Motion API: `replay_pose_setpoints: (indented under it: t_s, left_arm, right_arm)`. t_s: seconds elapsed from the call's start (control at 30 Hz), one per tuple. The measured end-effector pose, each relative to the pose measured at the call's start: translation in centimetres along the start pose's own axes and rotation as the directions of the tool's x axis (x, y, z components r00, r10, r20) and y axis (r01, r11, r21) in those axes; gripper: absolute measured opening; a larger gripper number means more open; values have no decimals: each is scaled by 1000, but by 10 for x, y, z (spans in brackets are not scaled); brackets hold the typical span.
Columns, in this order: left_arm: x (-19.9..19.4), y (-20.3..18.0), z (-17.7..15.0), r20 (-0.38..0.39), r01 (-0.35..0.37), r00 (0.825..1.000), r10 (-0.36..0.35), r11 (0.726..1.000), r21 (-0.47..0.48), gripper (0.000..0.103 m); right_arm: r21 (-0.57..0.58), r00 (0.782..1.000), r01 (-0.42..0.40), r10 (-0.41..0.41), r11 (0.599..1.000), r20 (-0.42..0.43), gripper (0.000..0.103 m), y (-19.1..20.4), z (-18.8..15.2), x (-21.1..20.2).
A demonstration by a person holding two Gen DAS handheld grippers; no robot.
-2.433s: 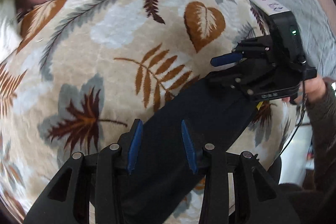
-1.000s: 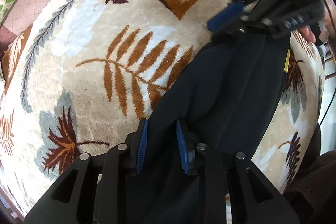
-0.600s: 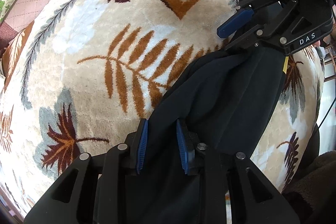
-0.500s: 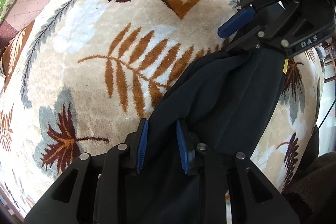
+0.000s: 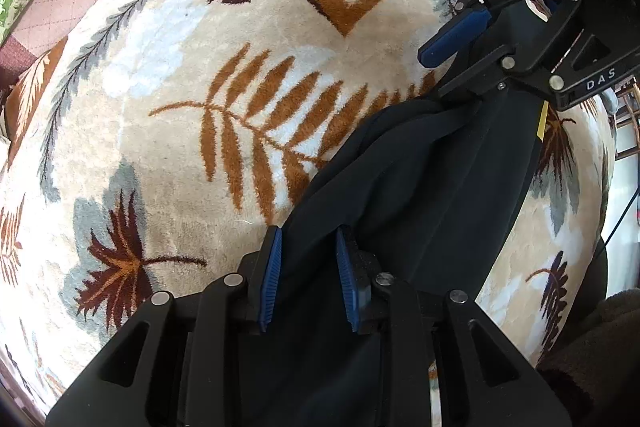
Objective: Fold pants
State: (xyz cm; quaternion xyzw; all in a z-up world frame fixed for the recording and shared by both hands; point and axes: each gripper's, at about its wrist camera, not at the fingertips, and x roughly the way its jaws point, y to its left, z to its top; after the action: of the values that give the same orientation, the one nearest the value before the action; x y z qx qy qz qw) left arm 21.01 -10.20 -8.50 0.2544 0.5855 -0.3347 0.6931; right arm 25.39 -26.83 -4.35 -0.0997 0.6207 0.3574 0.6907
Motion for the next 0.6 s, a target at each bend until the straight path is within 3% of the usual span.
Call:
replay_pose_setpoints:
  t_s: [0.2, 0.3, 0.37, 0.43, 0.47, 0.57, 0.6]
  left_arm:
    - [-1, 2, -3, 8, 8, 1000, -7, 1000, -10, 25]
    - [-1, 1, -3, 9, 7, 1000, -7, 1000, -10, 25]
    - [-1, 1, -4, 8, 9, 1000, -9, 1000, -10, 25]
    - [-1, 2, -4, 9, 9, 1000, -9, 1000, -9, 25]
    - [-1, 2, -4, 11, 9, 1000, -9, 1000, -16, 25]
    - [0, 4, -4, 28, -5, 1000, 7, 998, -59, 25]
    - [0, 5, -5, 36, -12, 999, 15, 998, -69, 24]
  right_arm:
    - [-1, 1000, 12, -12, 1000, 5, 35, 4, 12, 10]
    - [29, 998, -56, 55, 998, 33, 35, 3, 18, 13]
    - [-4, 999, -39, 39, 999, -29, 35, 10, 17, 25]
    - [-32, 999, -25, 24, 999, -40, 35, 16, 16, 29]
    - [-41, 1000, -16, 15, 999, -25, 32, 17, 17, 29]
    - [-55, 1000, 3, -2, 998, 22, 10, 19, 19, 24]
    - [-67, 999, 10, -8, 998, 38, 9, 21, 19, 22]
